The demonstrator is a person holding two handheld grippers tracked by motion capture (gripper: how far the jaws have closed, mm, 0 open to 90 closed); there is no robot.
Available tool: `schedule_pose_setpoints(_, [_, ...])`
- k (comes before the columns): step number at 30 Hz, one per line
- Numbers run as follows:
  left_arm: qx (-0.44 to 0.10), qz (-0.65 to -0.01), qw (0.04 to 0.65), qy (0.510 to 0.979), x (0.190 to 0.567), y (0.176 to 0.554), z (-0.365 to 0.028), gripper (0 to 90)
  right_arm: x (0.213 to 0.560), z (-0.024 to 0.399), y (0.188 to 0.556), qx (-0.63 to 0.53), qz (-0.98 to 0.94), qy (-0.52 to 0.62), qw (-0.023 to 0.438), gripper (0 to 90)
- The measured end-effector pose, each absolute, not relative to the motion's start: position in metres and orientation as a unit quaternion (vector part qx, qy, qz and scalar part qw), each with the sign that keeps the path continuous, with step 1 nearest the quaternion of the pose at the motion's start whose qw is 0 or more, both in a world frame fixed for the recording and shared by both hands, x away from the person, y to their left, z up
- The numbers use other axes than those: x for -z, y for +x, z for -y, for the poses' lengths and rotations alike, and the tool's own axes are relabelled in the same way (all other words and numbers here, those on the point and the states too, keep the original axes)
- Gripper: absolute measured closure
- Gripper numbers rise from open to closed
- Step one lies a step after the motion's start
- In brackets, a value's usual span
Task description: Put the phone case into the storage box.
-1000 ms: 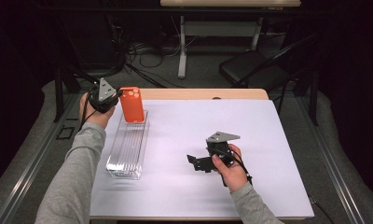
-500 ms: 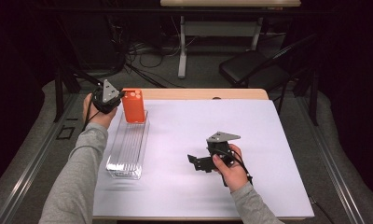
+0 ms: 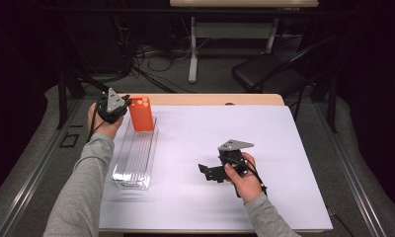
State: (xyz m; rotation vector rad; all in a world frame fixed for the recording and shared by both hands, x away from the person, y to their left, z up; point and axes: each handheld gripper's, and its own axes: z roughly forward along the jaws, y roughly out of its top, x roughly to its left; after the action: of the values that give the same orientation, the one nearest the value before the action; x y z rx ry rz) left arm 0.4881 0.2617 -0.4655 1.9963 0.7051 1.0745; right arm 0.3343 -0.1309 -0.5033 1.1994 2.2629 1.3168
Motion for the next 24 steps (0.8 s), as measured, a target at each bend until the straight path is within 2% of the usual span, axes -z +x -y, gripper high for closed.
schedule_pose_setpoints(24, [-0.419,-0.263,0.378,0.783,0.4756,0.4902,-0.2595,81.4,0.504,0.1308,0.3342,-0.451,-0.781,0.411,0.132,6.4])
